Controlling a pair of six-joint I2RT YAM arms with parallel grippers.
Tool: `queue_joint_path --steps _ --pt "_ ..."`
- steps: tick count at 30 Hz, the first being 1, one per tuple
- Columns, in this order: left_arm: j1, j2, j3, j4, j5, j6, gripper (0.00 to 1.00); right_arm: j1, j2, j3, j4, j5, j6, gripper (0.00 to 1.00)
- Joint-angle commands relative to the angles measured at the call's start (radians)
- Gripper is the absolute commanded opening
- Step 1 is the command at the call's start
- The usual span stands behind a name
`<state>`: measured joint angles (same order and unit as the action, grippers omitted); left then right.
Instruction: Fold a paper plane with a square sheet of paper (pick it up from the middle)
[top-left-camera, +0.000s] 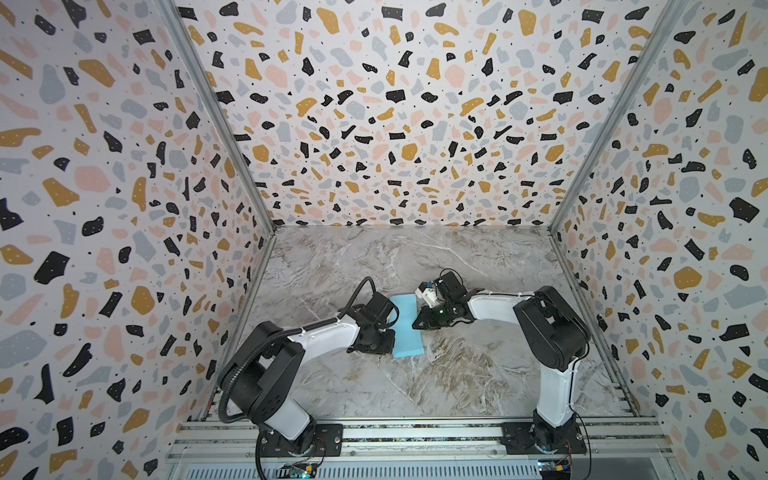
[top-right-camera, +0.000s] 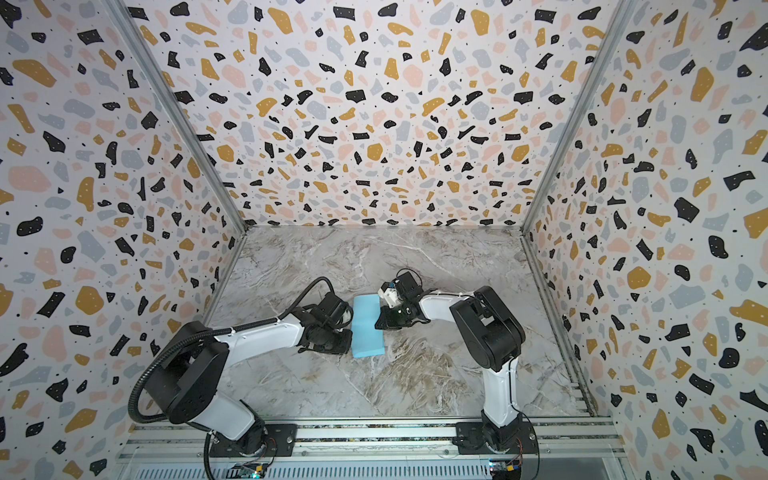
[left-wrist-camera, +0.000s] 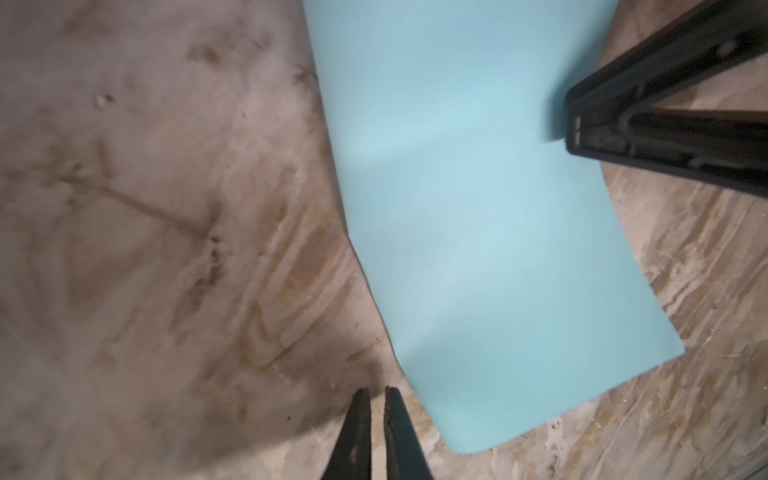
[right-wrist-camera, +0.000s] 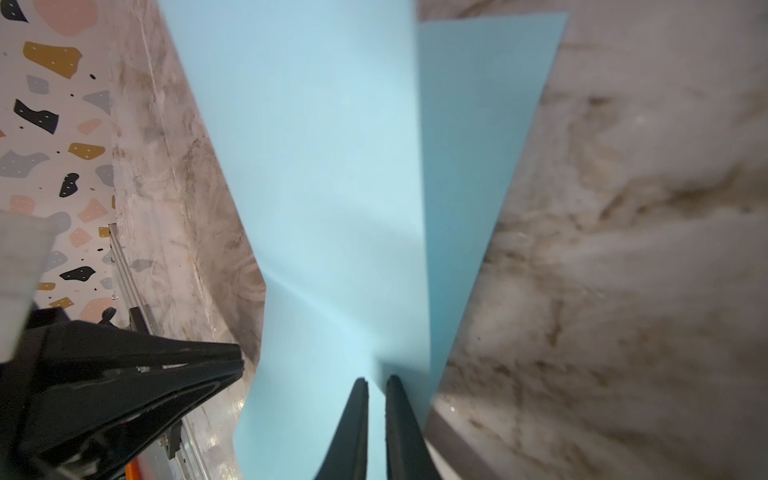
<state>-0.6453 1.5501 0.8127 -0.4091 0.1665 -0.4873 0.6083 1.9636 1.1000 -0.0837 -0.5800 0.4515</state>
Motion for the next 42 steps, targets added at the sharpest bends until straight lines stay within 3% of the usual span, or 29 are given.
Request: queue_joint_path --steps 1,10,25,33,42 --pt "-0.004 -0.047 0.032 0.015 0.018 -0.026 0.11 0.005 0.118 -0.061 -0.133 0.251 -0.015 0.14" --pt "-0.014 -0.002 -0.011 0.125 0.108 -0.088 0.11 0.005 0.120 -0.062 -0.128 0.247 -0.015 0.14" --pt "-0.048 0.012 -0.052 -0.066 0.026 0.028 0.11 0.005 0.123 -0.061 -0.129 0.249 -0.019 0.13" --pt "-0.014 -0.038 0.095 -0.034 -0.022 0.032 0.11 0.005 0.118 -0.061 -0.131 0.256 -0.020 0.13" --pt "0.066 0.122 0.217 0.097 -0.022 0.030 0.10 0.005 0.121 -0.048 -0.138 0.250 -0.025 0.13"
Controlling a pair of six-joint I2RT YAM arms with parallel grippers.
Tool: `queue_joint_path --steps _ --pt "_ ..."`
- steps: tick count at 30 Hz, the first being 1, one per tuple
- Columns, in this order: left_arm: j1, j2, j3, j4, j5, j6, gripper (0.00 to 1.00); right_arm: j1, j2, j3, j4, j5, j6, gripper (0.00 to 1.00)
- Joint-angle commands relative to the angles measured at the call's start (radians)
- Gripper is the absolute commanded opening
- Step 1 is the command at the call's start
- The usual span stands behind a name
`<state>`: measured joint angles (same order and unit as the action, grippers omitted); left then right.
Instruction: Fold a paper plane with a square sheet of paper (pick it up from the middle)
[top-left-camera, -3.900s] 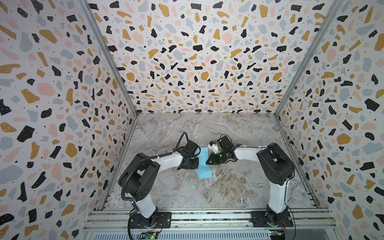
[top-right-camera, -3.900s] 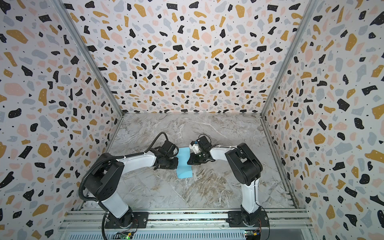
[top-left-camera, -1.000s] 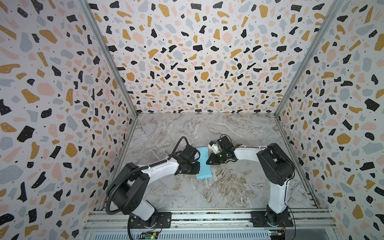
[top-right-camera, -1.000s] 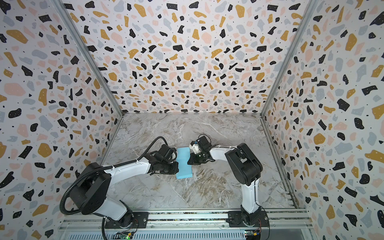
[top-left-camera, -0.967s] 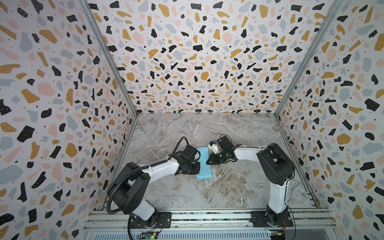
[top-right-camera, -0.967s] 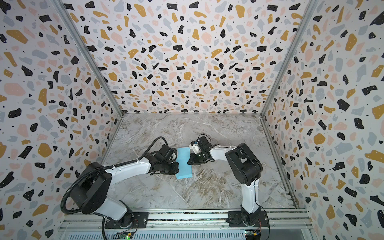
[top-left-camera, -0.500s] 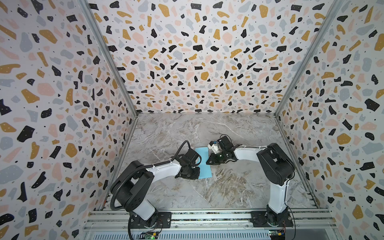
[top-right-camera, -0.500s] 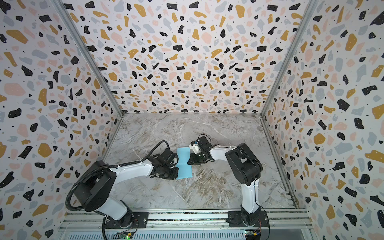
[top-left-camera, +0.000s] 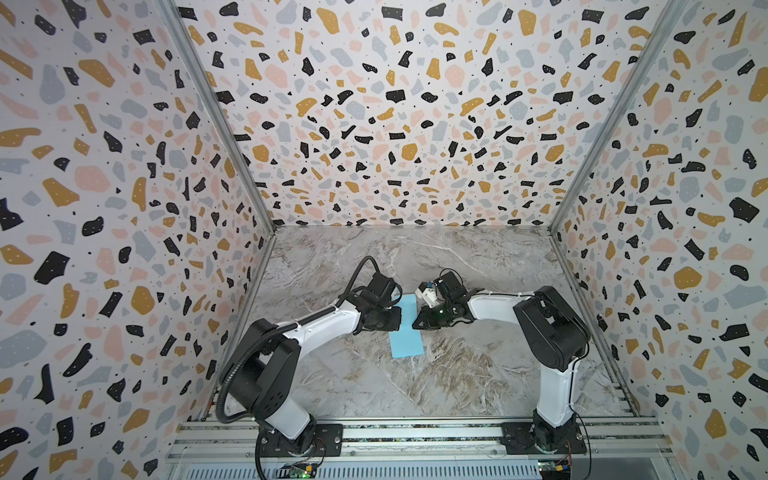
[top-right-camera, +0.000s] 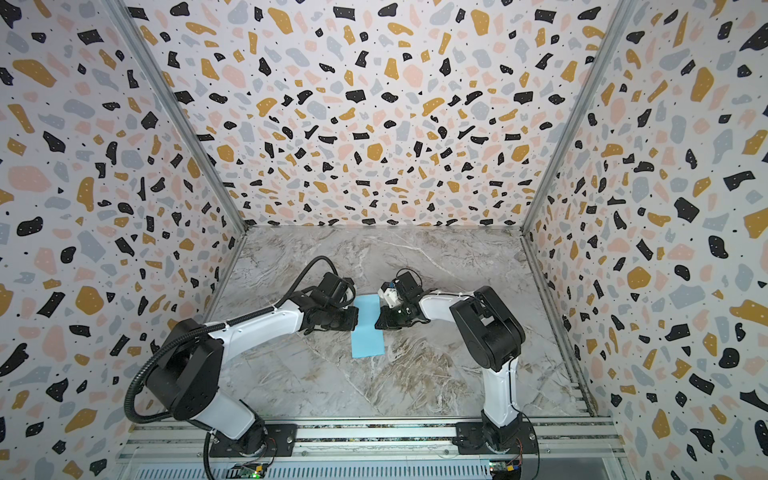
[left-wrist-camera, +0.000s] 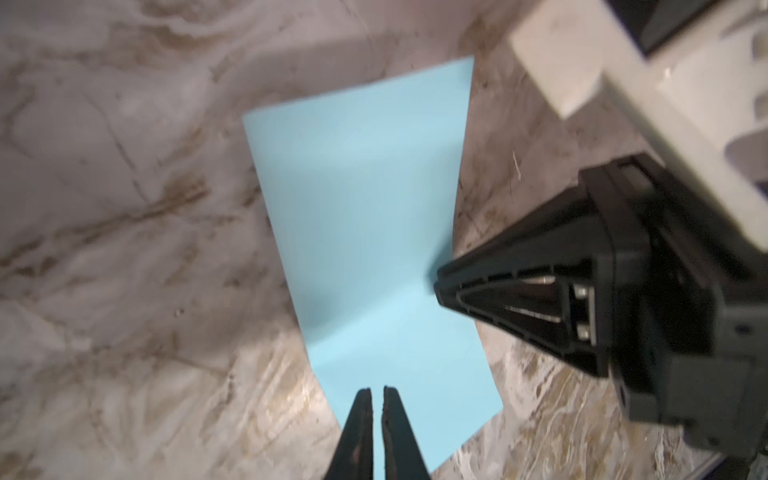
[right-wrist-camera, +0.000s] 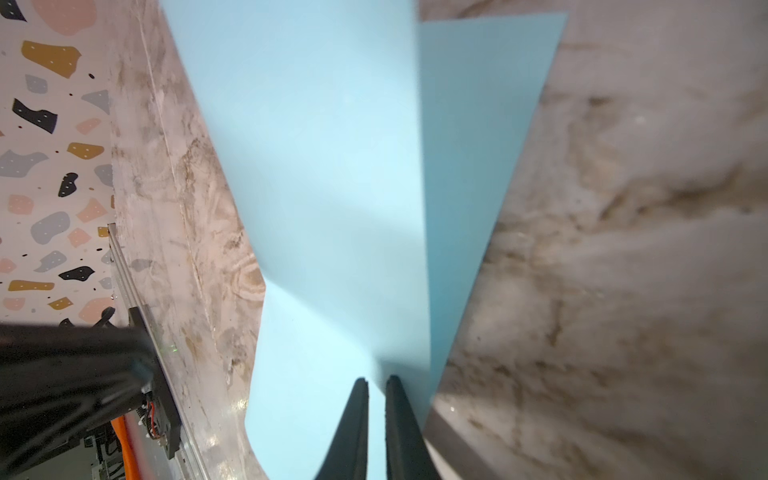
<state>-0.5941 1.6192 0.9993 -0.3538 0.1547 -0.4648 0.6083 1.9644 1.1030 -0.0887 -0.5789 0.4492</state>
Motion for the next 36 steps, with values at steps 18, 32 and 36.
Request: queue_joint_path --steps 18,32,36 --pt "0.048 0.190 0.029 0.047 -0.073 0.002 0.08 0.004 0.127 -0.013 -0.149 0.243 -0.031 0.13" --pt "0.048 0.211 -0.003 0.035 -0.067 0.013 0.08 0.005 0.060 0.108 -0.201 0.181 -0.037 0.13" --pt "0.048 0.211 -0.012 0.035 -0.063 0.017 0.07 0.003 0.017 0.177 -0.204 0.154 -0.030 0.15"
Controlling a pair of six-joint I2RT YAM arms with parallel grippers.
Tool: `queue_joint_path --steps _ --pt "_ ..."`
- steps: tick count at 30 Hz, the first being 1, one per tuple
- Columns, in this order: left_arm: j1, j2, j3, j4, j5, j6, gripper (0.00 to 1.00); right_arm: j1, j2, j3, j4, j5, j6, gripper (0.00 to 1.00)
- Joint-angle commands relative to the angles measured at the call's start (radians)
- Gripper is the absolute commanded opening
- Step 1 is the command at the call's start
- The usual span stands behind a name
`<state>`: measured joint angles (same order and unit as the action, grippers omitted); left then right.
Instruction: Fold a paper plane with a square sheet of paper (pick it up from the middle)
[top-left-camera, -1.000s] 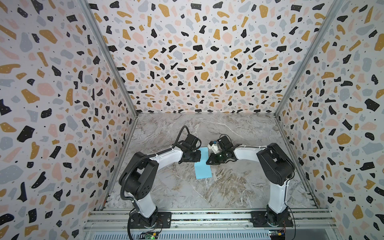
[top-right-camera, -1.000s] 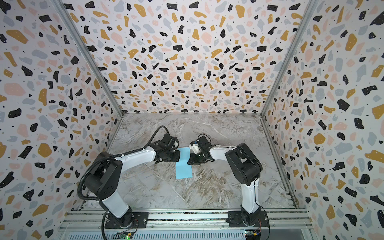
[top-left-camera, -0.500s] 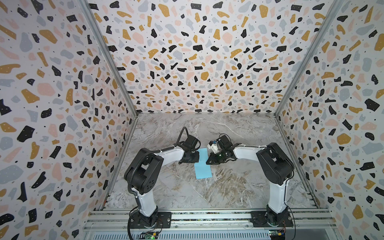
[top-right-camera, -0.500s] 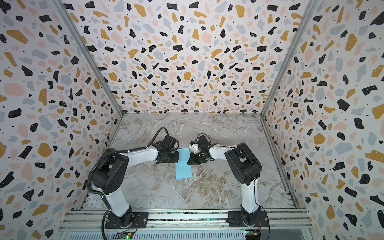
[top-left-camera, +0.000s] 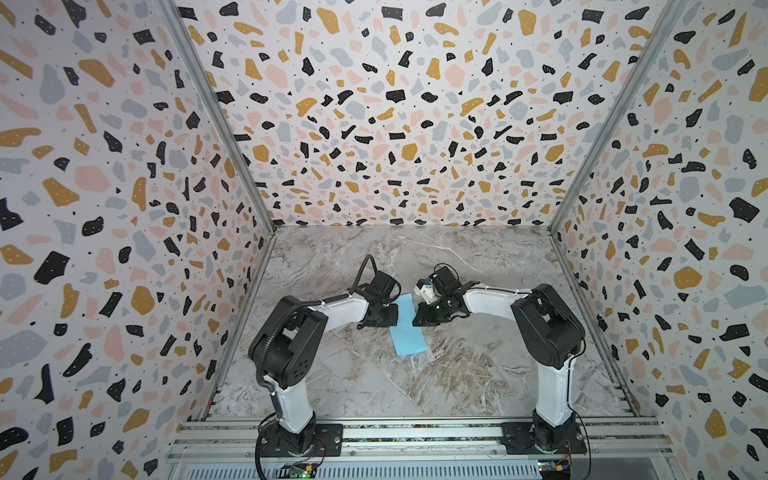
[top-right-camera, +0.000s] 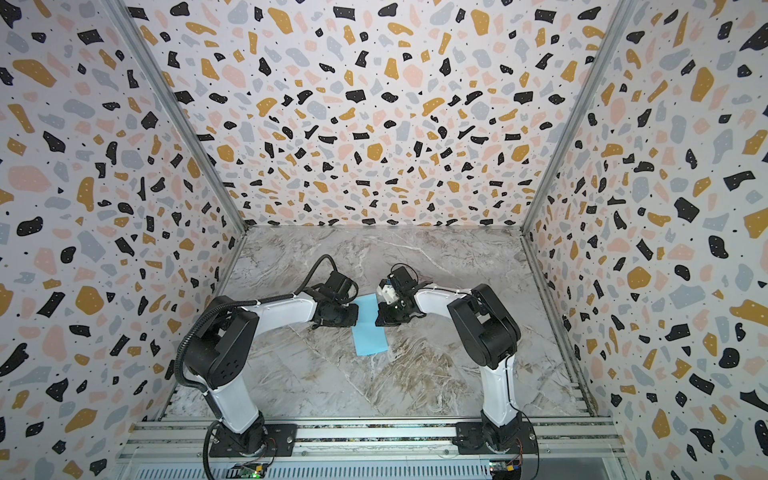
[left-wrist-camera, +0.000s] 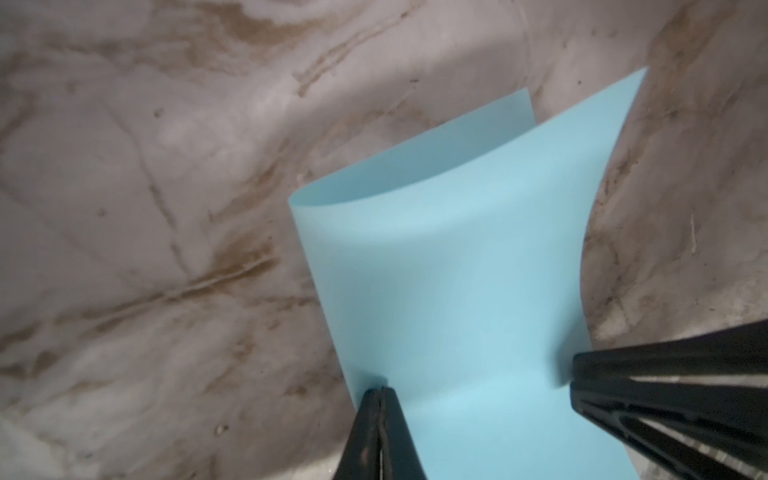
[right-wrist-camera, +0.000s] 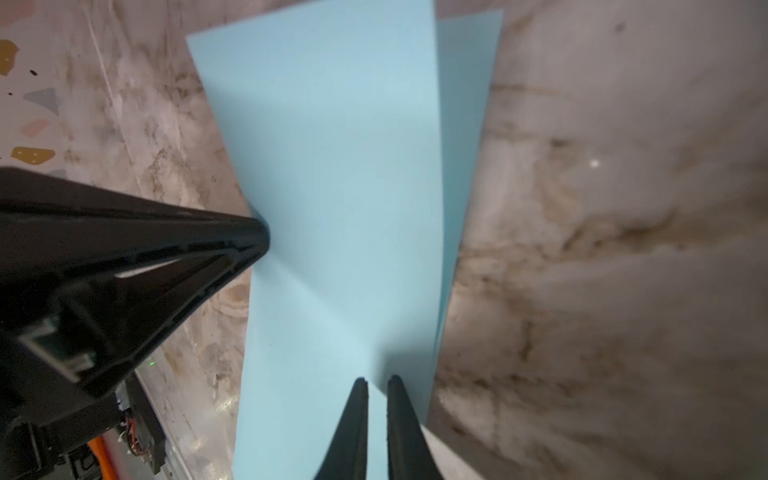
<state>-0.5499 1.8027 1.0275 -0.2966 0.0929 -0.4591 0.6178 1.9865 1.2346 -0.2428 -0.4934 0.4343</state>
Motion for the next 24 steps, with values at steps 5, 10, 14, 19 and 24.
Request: queue_joint_path --steps 5,10,14,19,24 --pt "0.004 0.026 -0.044 -0.023 0.005 0.014 0.08 -0.005 0.021 0.116 -0.055 0.069 -0.009 0.17" --pt "0.004 0.024 -0.047 -0.022 0.008 0.016 0.08 -0.004 0.070 0.173 -0.054 0.057 -0.013 0.17" --pt "0.003 0.024 -0.048 -0.022 0.013 0.016 0.08 -0.004 0.104 0.213 -0.063 0.050 -0.019 0.17" --pt "0.003 0.023 -0.045 -0.024 0.018 0.016 0.07 -0.003 0.134 0.235 -0.073 0.058 -0.029 0.17" --pt "0.003 0.016 -0.034 -0.029 0.027 0.017 0.08 -0.004 0.147 0.219 -0.085 0.075 -0.035 0.16"
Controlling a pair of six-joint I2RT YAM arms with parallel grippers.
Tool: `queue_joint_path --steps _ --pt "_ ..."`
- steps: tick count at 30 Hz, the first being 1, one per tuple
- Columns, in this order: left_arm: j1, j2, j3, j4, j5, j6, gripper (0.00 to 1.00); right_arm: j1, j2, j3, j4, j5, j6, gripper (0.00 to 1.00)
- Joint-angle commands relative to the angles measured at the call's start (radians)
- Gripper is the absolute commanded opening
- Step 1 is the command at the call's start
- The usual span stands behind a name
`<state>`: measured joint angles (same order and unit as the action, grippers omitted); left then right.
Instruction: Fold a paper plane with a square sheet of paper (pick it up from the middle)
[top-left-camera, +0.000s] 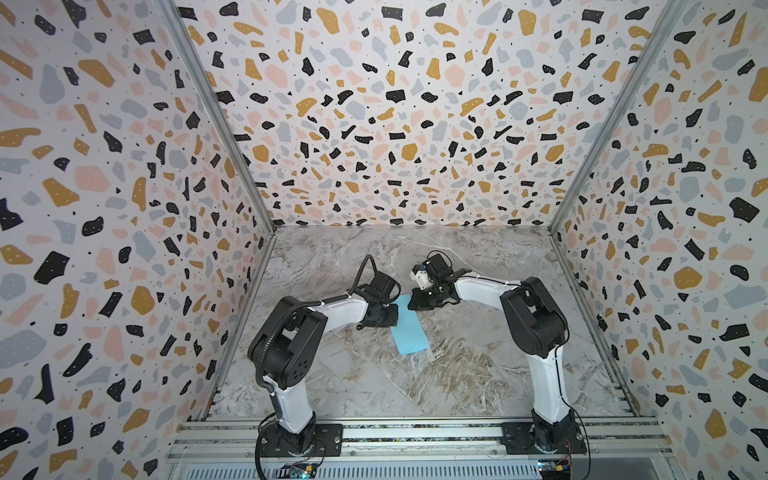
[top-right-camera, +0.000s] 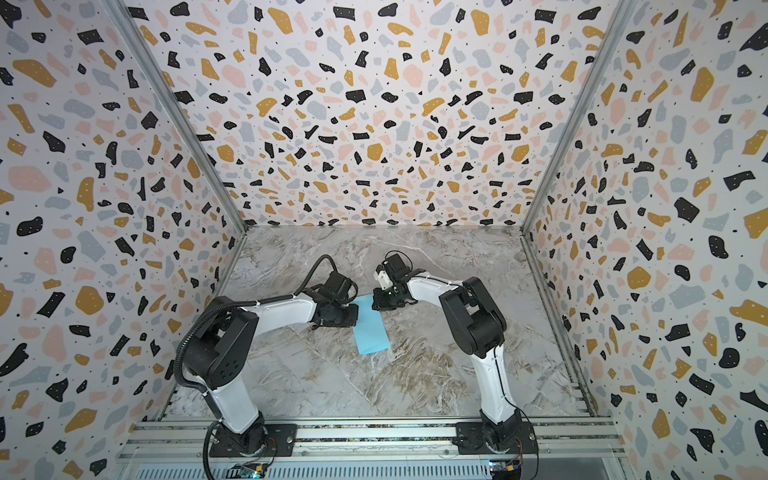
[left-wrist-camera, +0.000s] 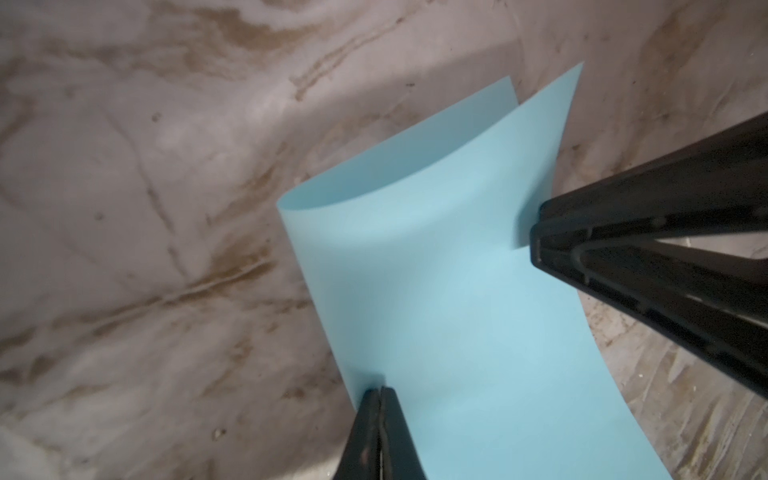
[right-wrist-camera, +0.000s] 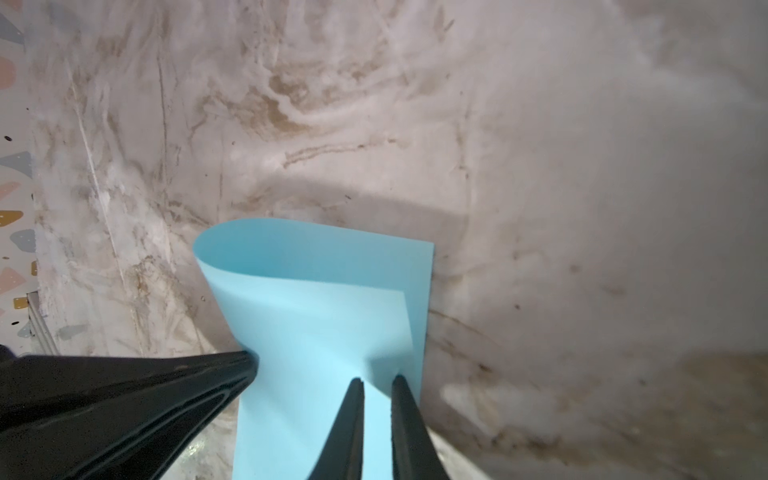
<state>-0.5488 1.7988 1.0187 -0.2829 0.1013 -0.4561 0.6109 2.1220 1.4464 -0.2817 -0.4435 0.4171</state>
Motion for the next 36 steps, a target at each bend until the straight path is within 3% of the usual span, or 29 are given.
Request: queue_joint_path --steps 1,9,22,30,33,36 --pt "0.002 0.017 -0.019 -0.043 0.022 0.014 0.08 0.004 0.012 0.001 -0.046 0.027 -0.019 0.16" --pt "0.003 -0.032 0.071 0.001 0.087 0.001 0.12 0.004 0.014 -0.055 -0.050 0.059 -0.033 0.16" --pt "0.022 0.063 0.113 -0.039 0.004 0.017 0.12 0.003 0.021 -0.077 -0.064 0.100 -0.042 0.16" --pt "0.097 0.042 0.059 -0.094 -0.033 0.079 0.12 0.004 0.021 -0.087 -0.075 0.126 -0.048 0.16" --pt "0.135 0.029 0.059 -0.106 -0.003 0.092 0.12 0.004 0.019 -0.087 -0.080 0.124 -0.059 0.16" --pt "0.142 -0.005 0.076 -0.081 0.130 0.089 0.12 0.005 0.018 -0.088 -0.085 0.128 -0.065 0.16"
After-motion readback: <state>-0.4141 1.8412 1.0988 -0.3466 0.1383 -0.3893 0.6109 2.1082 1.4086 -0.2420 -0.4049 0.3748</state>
